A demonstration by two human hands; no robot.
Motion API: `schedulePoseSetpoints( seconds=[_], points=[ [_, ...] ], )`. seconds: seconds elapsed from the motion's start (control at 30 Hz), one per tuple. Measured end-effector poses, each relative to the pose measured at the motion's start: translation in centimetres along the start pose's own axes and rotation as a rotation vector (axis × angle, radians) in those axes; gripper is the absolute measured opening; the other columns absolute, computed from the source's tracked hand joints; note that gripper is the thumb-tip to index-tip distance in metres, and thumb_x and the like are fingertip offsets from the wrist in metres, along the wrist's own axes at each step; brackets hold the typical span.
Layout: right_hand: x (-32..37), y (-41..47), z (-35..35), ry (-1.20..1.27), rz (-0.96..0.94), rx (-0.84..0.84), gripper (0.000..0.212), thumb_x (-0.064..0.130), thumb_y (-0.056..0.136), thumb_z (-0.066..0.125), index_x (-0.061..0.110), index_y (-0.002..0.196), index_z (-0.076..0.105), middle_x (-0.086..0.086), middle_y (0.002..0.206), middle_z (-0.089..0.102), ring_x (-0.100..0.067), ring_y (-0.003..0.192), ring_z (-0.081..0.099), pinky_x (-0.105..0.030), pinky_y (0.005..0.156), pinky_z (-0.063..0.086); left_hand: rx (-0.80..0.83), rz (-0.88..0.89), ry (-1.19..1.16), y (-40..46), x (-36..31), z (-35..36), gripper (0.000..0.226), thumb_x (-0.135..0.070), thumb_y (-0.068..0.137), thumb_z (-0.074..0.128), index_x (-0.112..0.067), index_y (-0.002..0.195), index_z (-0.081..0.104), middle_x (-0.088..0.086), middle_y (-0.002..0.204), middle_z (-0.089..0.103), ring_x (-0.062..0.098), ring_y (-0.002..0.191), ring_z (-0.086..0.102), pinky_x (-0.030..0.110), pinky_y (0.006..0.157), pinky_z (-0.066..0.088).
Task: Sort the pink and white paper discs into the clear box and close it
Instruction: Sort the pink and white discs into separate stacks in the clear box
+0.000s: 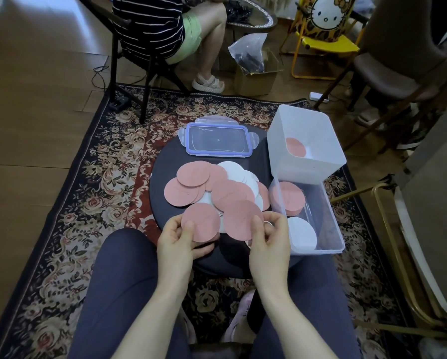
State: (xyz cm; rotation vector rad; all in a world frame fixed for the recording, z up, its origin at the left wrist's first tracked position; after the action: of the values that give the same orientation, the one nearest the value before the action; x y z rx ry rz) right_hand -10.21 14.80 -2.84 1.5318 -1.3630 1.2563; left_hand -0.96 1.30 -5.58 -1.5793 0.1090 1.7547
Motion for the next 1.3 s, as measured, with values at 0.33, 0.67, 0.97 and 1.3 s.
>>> schedulePoseSetpoints(
  seconds=[0.33,0.67,0.97,1.3],
  points=[
    [-1.0,-0.3,1.4,0.013,0.061,0.195,0.004,0.026,0.095,0.055,0.028,0.092,0.054,0.005,0.074,0.066,-0.004,0.061,0.056,-0.024,0.061,0.041,0.122,-0.040,-0.010,-1.3,-0.1,1.1,0.014,-0.013,0.098,0.053,-0.011,0.110,0.060,0.010,0.096,0.074,0.030,0.080,0.073,0.035,0.061,0.061],
    [1.1,2.3,1.9,-0.327,-0.174,0.142,0.014,0.027,0.091,0.058,0.026,0.105,0.058,0.016,0.092,0.053,-0.012,0.076,0.053,-0.036,0.076,0.047,0.035,0.051,0.010,0.5,-0.5,0.5,0.019,0.000,0.093,0.057,-0.016,0.104,0.060,0.008,0.096,0.073,0.020,0.085,0.072,0.036,0.063,0.060],
    [1.0,4.9,3.6,-0.607,-0.177,0.183,0.051,0.035,0.087,0.062,0.020,0.132,0.045,0.003,0.130,0.033,-0.020,0.110,0.050,-0.034,0.078,0.043,-0.007,0.040,0.078,1.5,0.1,0.1,0.022,-0.003,0.095,0.056,-0.011,0.115,0.056,0.008,0.106,0.068,0.004,0.069,0.071,0.047,0.075,0.058],
    [0.7,5.2,2.9,-0.379,-0.058,0.097,0.033,0.018,0.080,0.069,0.021,0.098,0.042,0.013,0.088,0.053,-0.005,0.077,0.053,-0.028,0.068,0.038,-0.018,0.034,0.086,1.8,0.5,0.0,0.023,-0.002,0.094,0.056,-0.012,0.115,0.058,0.010,0.107,0.068,0.004,0.078,0.070,0.037,0.064,0.059]
  ],
)
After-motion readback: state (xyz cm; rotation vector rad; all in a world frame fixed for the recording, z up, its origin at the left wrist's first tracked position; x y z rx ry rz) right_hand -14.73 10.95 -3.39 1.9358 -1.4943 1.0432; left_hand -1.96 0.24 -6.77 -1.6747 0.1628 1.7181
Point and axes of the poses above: each hand's wrist, its own y-axis towards the middle knuckle, its own z-axis out of the palm, x = y × z, the point moved 5 cm from there along y, towards the middle knuckle
